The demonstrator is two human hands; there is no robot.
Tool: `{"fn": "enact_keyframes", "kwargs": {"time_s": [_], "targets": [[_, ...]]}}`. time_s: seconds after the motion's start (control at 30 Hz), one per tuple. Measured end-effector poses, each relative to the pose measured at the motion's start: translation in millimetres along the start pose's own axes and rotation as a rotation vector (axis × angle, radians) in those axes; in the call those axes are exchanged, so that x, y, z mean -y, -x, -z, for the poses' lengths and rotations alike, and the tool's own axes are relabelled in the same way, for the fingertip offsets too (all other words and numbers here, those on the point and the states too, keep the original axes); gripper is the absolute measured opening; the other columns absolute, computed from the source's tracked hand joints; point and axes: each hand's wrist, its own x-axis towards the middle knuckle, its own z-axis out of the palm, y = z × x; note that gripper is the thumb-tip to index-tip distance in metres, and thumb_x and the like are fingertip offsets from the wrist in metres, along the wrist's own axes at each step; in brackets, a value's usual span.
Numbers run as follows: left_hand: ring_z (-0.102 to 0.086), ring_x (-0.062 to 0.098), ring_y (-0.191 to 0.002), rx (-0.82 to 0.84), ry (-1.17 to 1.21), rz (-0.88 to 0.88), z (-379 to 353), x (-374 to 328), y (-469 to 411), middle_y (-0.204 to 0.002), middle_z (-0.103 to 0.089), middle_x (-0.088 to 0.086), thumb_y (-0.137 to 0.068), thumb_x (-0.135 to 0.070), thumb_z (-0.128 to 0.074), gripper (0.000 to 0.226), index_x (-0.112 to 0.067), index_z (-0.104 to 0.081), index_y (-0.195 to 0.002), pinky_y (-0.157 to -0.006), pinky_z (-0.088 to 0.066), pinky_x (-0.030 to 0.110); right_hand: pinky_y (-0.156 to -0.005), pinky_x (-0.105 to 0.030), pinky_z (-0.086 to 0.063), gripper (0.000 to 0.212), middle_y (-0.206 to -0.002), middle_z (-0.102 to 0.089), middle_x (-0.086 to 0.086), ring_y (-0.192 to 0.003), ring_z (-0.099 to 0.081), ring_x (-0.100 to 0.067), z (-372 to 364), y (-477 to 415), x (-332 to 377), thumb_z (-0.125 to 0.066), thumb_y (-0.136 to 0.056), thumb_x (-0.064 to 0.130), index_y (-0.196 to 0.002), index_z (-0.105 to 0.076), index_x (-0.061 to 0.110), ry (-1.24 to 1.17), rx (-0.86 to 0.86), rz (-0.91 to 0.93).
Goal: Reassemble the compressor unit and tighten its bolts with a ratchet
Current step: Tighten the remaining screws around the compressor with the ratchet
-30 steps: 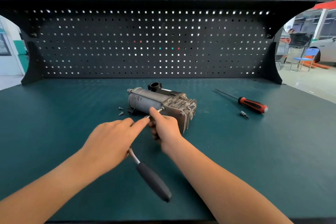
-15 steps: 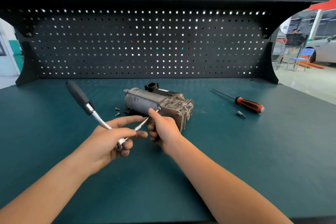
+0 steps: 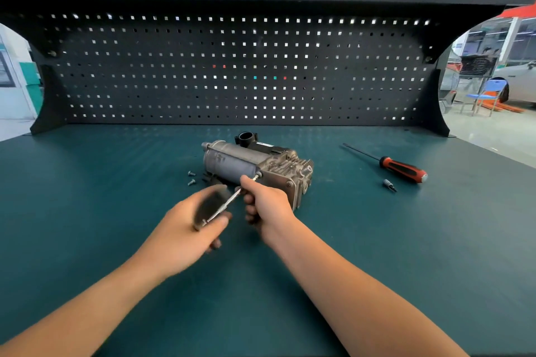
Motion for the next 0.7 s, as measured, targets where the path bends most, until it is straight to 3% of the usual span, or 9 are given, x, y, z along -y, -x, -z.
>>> {"fn": "enact_keyframes", "kwargs": {"time_s": [0.07, 0.13, 0.2, 0.27, 0.4, 0.47, 0.53, 0.63, 0.7], "targets": [[-0.055, 0.007, -0.041, 0.041, 0.719, 0.376, 0, -3, -2, -0.085, -0.073, 0.011, -0.09, -0.006, -0.052, 0.02, -0.013, -0.057, -0.108, -0.041, -0.049, 0.018, -0.034, -0.016, -0.025, 0.019, -0.033, -0.035, 0.012, -0.027, -0.028, -0.003, 0, 0, 1, -0.06, -0.089, 0.022, -0.075, -0.055, 0.011, -0.048, 0.031, -0.031], [-0.051, 0.005, -0.035, 0.102, 1.259, 0.539, 3, -5, -6, -0.079, -0.07, 0.019, -0.078, -0.007, -0.055, 0.024, 0.004, -0.054, -0.1, -0.036, -0.048, 0.016, -0.037, -0.018, -0.025, 0.022, -0.033, -0.03, 0.012, -0.028, -0.026, -0.005, 1, 0, 3, -0.058, -0.09, 0.022, -0.071, -0.049, 0.015, -0.094, 0.052, -0.051], [-0.046, 0.002, -0.033, 0.149, 1.368, 0.57, 8, -10, -7, -0.074, -0.067, 0.015, -0.065, -0.005, -0.058, 0.031, 0.006, -0.056, -0.094, -0.032, -0.044, 0.014, -0.038, -0.019, -0.025, 0.02, -0.033, -0.028, 0.012, -0.028, -0.025, -0.005, 1, 1, 4, -0.057, -0.091, 0.023, -0.074, -0.049, 0.015, -0.105, 0.069, -0.064], [-0.038, 0.002, -0.03, 0.193, 1.052, 0.531, 8, -16, -7, -0.069, -0.067, 0.011, -0.07, 0.0, -0.052, 0.027, 0.0, -0.062, -0.095, -0.029, -0.038, 0.013, -0.035, -0.016, -0.025, 0.015, -0.032, -0.03, 0.012, -0.027, -0.025, -0.005, 1, 1, 4, -0.055, -0.092, 0.026, -0.087, -0.055, 0.012, -0.074, 0.08, -0.065], [-0.046, 0.008, -0.045, 0.177, -0.337, 0.001, 18, -18, -7, -0.078, -0.068, -0.01, -0.084, 0.002, -0.042, 0.048, -0.034, -0.057, -0.113, -0.048, -0.043, 0.025, -0.038, -0.013, -0.028, 0.023, -0.046, -0.044, 0.006, -0.03, -0.034, -0.006, 2, 3, 2, -0.053, -0.091, 0.031, -0.079, -0.056, 0.012, 0.083, 0.032, -0.026], [-0.058, 0.012, -0.074, 0.186, -0.939, -0.216, 18, -16, -8, -0.086, -0.06, -0.017, -0.083, -0.007, -0.043, 0.06, -0.041, -0.034, -0.131, -0.064, -0.046, 0.031, -0.036, -0.011, -0.027, 0.03, -0.053, -0.047, 0.003, -0.03, -0.036, -0.006, 2, 4, 2, -0.055, -0.091, 0.032, -0.068, -0.052, 0.013, 0.139, -0.004, 0.01], [-0.06, 0.019, -0.096, 0.07, -1.37, -0.461, 8, -14, -8, -0.106, -0.054, -0.01, -0.082, -0.009, -0.049, 0.077, -0.028, -0.007, -0.144, -0.064, -0.039, 0.03, -0.038, -0.013, -0.028, 0.033, -0.054, -0.047, 0.003, -0.031, -0.035, -0.005, 2, 5, 1, -0.058, -0.089, 0.034, -0.064, -0.053, 0.013, 0.133, -0.004, 0.043], [-0.059, 0.019, -0.099, 0.051, -1.515, -0.514, 4, -8, -12, -0.112, -0.052, -0.006, -0.083, -0.013, -0.052, 0.081, -0.023, -0.001, -0.146, -0.064, -0.035, 0.029, -0.04, -0.017, -0.029, 0.03, -0.053, -0.045, 0.004, -0.037, -0.034, -0.006, -1, 4, 0, -0.058, -0.09, 0.029, -0.066, -0.054, 0.012, 0.102, -0.013, 0.064], [-0.061, 0.017, -0.094, 0.058, -1.114, -0.353, 6, -4, -11, -0.113, -0.057, -0.008, -0.089, -0.019, -0.049, 0.063, -0.037, -0.018, -0.141, -0.073, -0.047, 0.032, -0.041, -0.018, -0.028, 0.025, -0.051, -0.042, 0.005, -0.039, -0.033, -0.006, -3, 3, 0, -0.056, -0.091, 0.023, -0.07, -0.056, 0.01, 0.054, -0.018, 0.045]]}}
